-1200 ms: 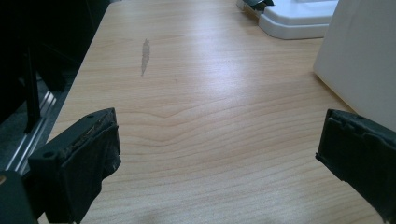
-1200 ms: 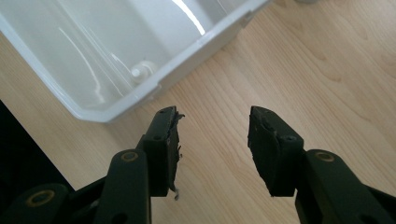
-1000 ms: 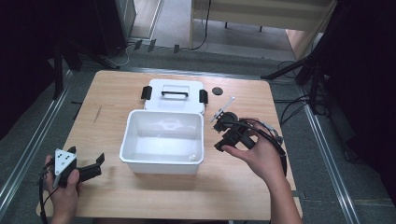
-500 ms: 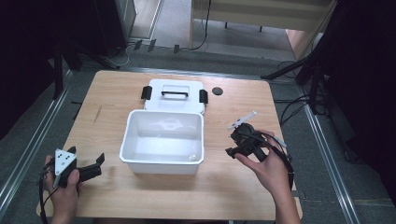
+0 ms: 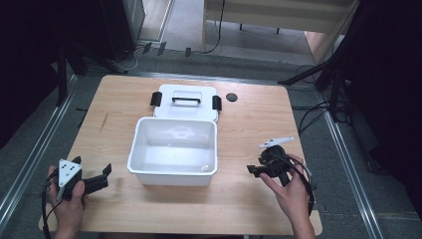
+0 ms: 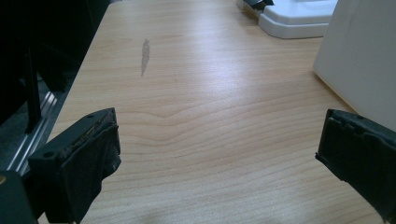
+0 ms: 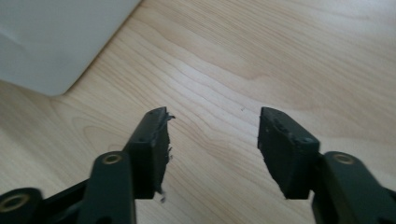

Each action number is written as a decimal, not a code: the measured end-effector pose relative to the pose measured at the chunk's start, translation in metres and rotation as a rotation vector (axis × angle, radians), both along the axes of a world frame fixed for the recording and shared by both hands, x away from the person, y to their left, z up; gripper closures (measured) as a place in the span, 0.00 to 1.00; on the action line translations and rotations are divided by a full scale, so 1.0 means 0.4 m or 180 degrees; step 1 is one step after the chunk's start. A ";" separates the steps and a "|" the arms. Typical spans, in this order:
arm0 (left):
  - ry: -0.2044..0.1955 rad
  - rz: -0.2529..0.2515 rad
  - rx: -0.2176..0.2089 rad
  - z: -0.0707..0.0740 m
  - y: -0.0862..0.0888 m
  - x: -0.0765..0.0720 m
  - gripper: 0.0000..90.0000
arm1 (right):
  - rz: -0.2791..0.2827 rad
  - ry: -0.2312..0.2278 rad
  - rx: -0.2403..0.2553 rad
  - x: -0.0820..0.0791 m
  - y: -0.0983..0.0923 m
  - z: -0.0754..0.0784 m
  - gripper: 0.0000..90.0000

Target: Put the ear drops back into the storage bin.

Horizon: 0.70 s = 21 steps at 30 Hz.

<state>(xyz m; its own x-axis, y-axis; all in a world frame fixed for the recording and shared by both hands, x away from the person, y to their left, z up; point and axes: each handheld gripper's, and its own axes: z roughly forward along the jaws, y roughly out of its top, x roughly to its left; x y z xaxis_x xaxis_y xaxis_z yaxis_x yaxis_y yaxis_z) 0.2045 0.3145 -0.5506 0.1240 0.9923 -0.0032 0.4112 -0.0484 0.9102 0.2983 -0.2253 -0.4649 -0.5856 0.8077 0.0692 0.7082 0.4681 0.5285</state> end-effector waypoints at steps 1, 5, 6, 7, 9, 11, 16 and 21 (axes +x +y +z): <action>-0.0008 0.0003 -0.0002 0.000 -0.001 0.000 0.00 | -0.0076 0.0011 0.0047 -0.002 -0.009 -0.007 0.47; -0.0007 0.0003 -0.0003 0.000 0.000 0.000 0.00 | -0.0304 -0.0090 0.0337 -0.009 -0.055 -0.035 0.41; -0.0006 0.0005 -0.0006 0.000 0.000 0.000 0.00 | -0.0374 -0.0121 0.0410 -0.013 -0.070 -0.043 0.41; -0.0006 0.0005 -0.0008 0.000 0.000 0.000 0.00 | -0.0432 -0.0164 0.0471 -0.016 -0.082 -0.050 0.40; -0.0005 0.0005 -0.0006 0.000 0.000 0.000 0.00 | -0.0529 -0.0271 0.0646 -0.024 -0.108 -0.063 0.39; -0.0004 0.0004 -0.0004 0.000 0.000 0.000 0.00 | -0.0622 -0.0373 0.0790 -0.033 -0.129 -0.076 0.38; -0.0001 0.0006 -0.0004 0.000 0.000 0.000 0.00 | -0.0781 -0.0709 0.0963 -0.060 -0.170 -0.108 0.35; -0.0001 0.0009 -0.0004 0.000 0.000 0.000 0.00 | -0.1015 -0.1291 0.1146 -0.093 -0.212 -0.152 0.37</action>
<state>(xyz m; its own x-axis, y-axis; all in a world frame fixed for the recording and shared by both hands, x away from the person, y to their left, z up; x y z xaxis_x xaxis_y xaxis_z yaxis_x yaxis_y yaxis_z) 0.2044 0.3146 -0.5506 0.1213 0.9926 -0.0045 0.4110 -0.0461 0.9105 0.2612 -0.3102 -0.5255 -0.3565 0.9143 0.1922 0.4937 0.0098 0.8696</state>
